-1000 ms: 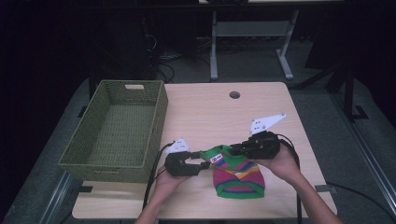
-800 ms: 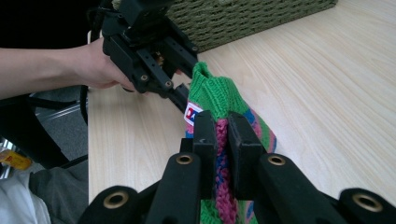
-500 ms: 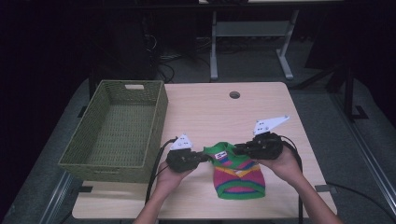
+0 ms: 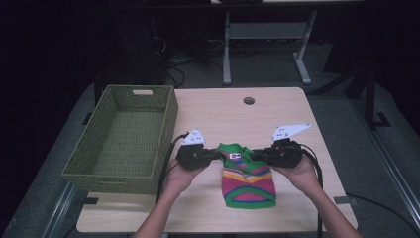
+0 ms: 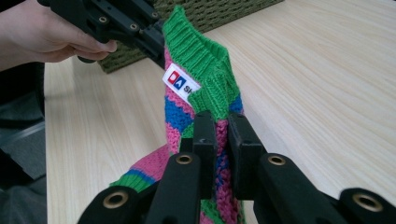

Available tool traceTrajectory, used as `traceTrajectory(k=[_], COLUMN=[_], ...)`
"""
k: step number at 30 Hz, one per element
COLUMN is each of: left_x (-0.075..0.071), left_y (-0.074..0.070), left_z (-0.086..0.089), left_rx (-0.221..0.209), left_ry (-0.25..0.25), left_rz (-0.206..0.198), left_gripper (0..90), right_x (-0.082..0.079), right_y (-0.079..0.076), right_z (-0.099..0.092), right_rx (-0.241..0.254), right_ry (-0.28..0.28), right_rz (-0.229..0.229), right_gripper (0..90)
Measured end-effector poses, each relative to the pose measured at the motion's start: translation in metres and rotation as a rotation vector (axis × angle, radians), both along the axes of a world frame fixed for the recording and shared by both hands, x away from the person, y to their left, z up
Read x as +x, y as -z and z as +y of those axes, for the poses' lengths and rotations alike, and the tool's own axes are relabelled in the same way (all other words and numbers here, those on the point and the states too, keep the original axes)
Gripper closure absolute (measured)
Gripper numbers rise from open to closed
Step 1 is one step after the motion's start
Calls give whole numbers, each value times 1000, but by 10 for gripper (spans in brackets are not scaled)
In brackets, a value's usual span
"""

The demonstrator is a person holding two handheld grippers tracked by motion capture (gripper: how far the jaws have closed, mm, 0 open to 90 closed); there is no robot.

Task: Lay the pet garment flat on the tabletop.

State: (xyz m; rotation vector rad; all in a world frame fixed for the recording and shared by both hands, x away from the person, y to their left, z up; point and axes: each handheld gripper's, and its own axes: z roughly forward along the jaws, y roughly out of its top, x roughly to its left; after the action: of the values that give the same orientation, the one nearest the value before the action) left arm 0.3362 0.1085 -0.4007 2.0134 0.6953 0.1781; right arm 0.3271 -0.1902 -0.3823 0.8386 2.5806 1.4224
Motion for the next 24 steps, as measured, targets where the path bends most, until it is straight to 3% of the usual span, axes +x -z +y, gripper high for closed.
traceTrajectory(k=[4,9,15,24], left_x=[5,10,18,24], left_y=[-3,4,18,26], left_z=[-2,-9,-12,-16], left_rx=[28,96,90,86], left_ry=[-5,-1,-37,-60], left_rz=[-7,4,53,75], left_gripper=[831,829,829,828], right_x=[3,11,25,35], right_y=[4,12,22,31], right_z=[1,0,-3,-7], right_rx=[11,-4,1,3], right_ry=[17,46,74,112], right_rz=[7,22,53,69], right_gripper=[825,824,823,816])
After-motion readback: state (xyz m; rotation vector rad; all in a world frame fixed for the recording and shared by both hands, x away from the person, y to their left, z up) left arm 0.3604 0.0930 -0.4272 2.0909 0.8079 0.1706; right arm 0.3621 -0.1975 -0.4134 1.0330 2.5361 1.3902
